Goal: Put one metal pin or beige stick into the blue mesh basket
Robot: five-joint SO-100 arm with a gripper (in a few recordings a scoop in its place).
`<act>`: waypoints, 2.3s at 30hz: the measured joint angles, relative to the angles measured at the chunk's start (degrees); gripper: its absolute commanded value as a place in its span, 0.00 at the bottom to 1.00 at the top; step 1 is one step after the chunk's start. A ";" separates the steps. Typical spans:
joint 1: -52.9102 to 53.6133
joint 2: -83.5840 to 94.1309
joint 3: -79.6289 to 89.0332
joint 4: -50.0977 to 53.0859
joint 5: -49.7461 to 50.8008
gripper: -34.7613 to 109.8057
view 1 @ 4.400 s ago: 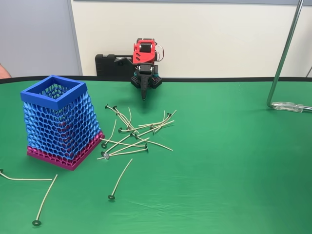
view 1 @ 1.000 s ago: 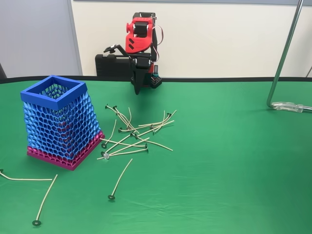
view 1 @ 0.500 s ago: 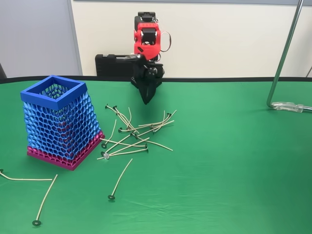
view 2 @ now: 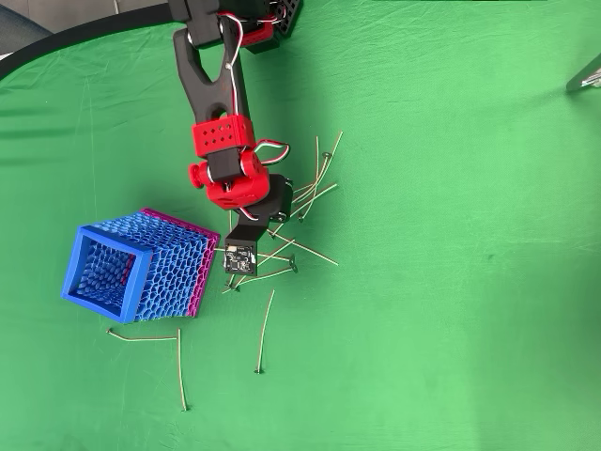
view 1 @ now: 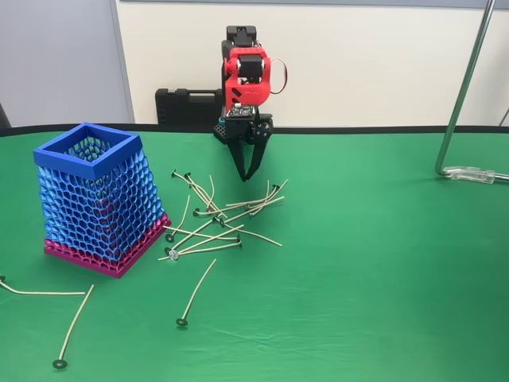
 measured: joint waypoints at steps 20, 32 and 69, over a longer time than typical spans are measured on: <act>-0.35 -3.43 -3.78 5.36 0.18 0.27; -0.97 -5.54 -3.78 5.36 -2.55 0.40; 2.37 -14.59 -7.91 5.27 -4.75 0.45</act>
